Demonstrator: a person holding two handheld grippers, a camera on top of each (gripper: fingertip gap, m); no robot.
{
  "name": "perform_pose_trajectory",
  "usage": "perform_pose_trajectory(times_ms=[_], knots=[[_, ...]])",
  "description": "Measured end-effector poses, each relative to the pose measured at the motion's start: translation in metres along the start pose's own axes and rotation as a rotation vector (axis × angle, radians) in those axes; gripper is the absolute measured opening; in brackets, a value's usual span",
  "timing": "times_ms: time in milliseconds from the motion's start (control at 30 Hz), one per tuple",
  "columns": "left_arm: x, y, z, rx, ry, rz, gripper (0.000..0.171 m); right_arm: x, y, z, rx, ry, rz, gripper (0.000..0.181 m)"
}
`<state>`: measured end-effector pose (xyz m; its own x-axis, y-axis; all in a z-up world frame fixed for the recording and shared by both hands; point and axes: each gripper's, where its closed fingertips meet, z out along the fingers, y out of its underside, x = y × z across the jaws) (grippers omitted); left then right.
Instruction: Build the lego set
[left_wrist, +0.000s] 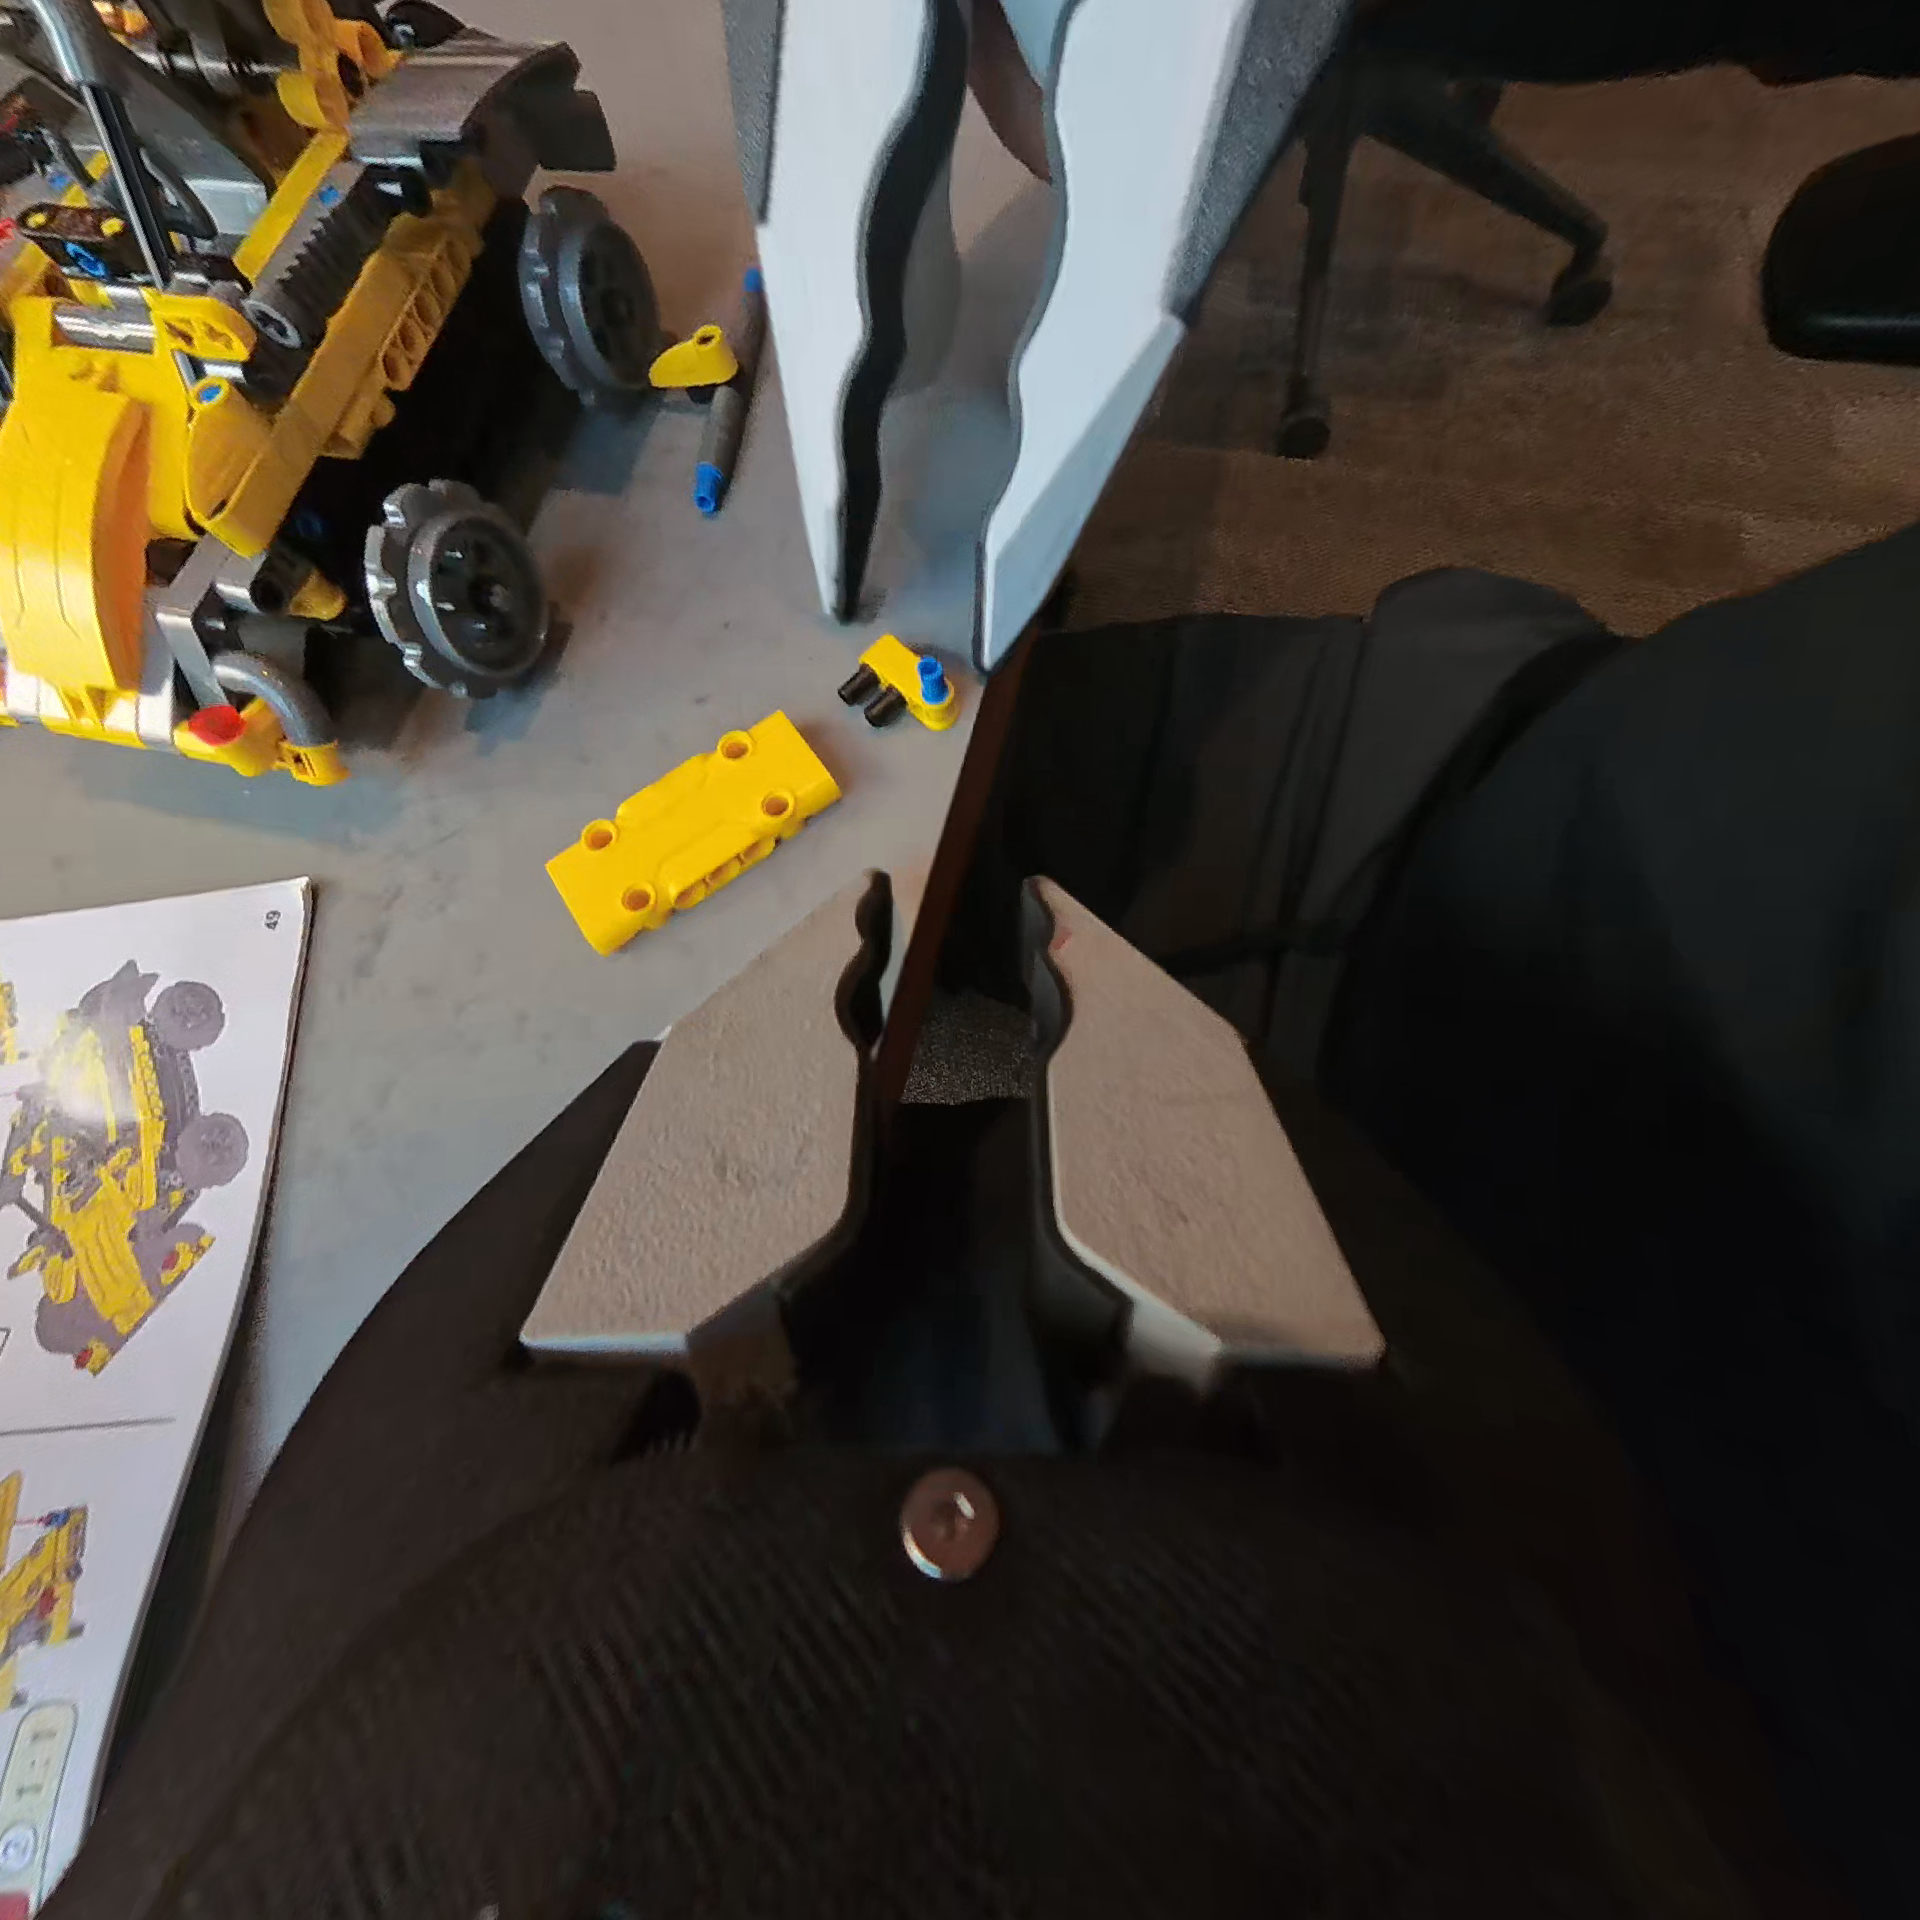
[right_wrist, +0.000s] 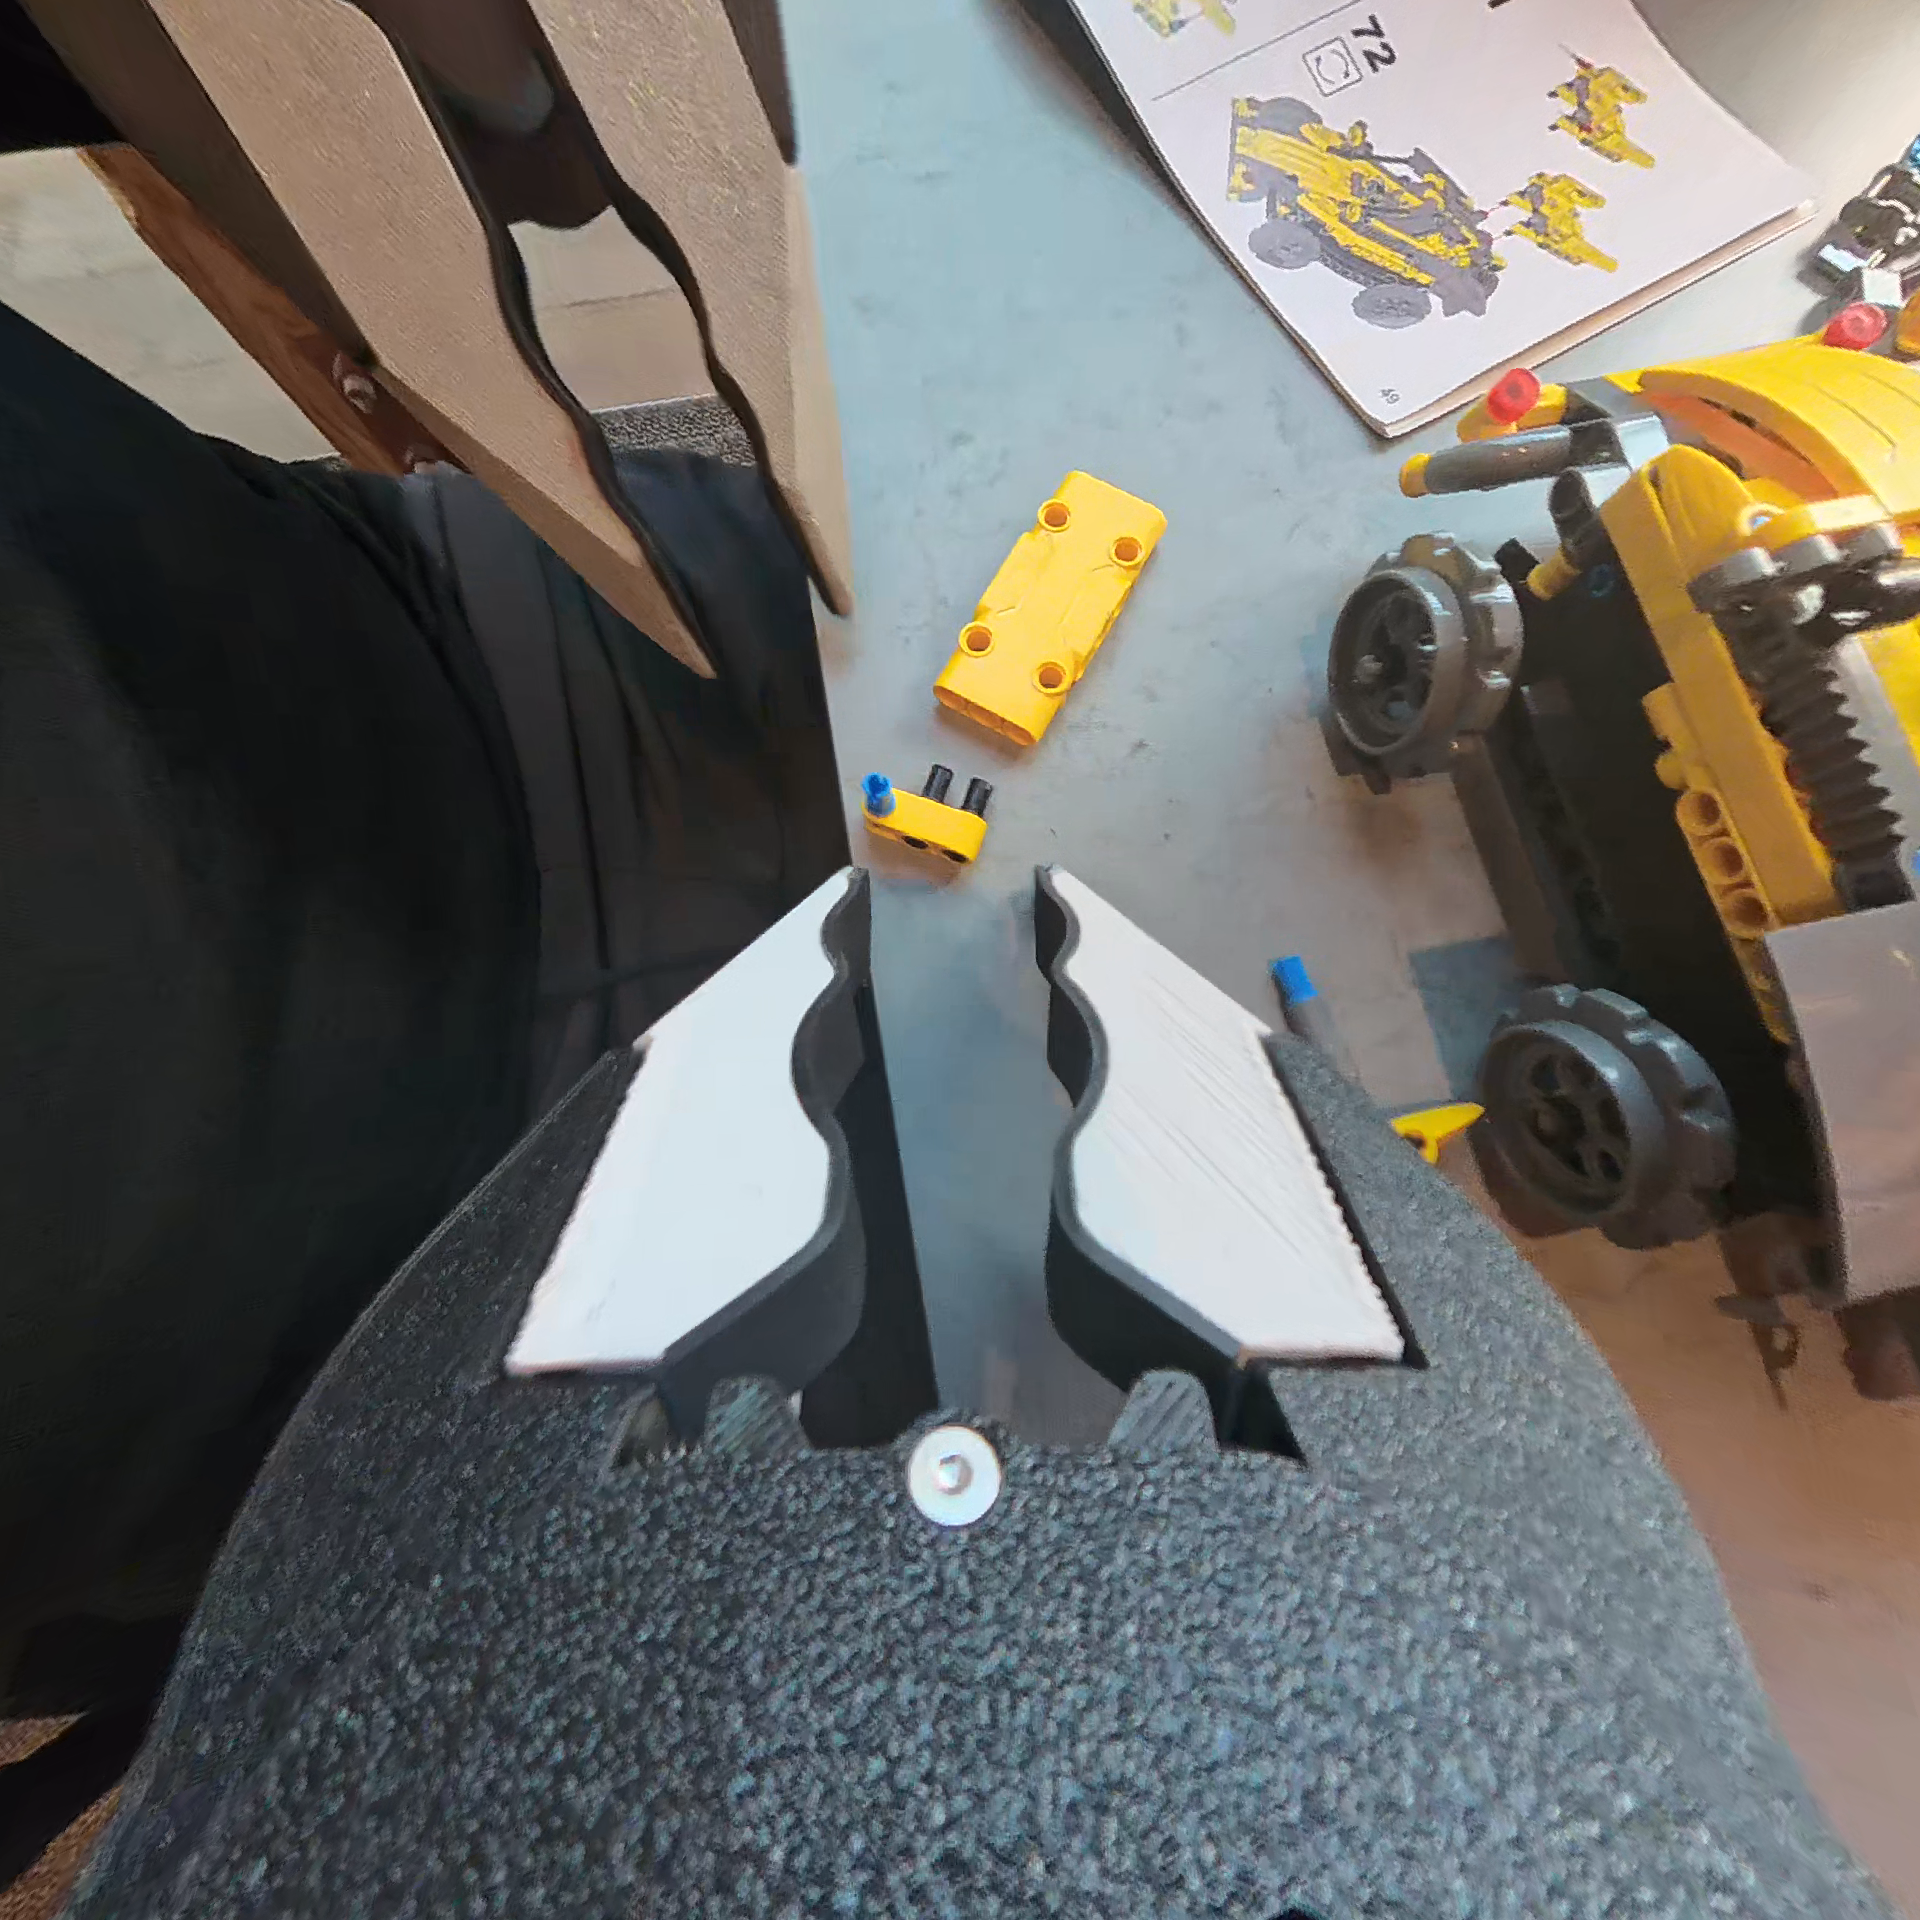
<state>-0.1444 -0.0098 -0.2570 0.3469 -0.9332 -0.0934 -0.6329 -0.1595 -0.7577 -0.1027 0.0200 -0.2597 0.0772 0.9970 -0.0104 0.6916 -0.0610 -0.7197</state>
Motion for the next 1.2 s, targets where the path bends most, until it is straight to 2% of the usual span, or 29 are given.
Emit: perform_pose_trajectory(times_ms=[167,433,667,767,1100,1200], knots=[[0.005,-0.015,0.014,-0.006,0.054,-0.050,0.024,-0.002,-0.004,0.004,0.030,0.010,0.039,0.028],[0.002,-0.022,0.030,-0.034,0.048,-0.042,0.022,-0.004,-0.010,0.009,0.074,0.027,0.058,0.024],[-0.006,-0.020,0.030,-0.037,0.030,-0.051,0.016,0.001,-0.014,0.014,0.094,0.068,0.083,0.026],[-0.010,-0.017,0.027,-0.043,0.013,-0.044,0.019,0.002,-0.016,0.016,0.097,0.087,0.087,0.026],[-0.018,-0.006,0.014,-0.043,0.043,-0.078,0.024,0.007,-0.032,0.029,0.134,0.225,0.116,0.024],[-0.020,-0.003,0.010,-0.052,0.059,-0.105,0.019,0.006,-0.037,0.034,0.138,0.236,0.109,0.024]])
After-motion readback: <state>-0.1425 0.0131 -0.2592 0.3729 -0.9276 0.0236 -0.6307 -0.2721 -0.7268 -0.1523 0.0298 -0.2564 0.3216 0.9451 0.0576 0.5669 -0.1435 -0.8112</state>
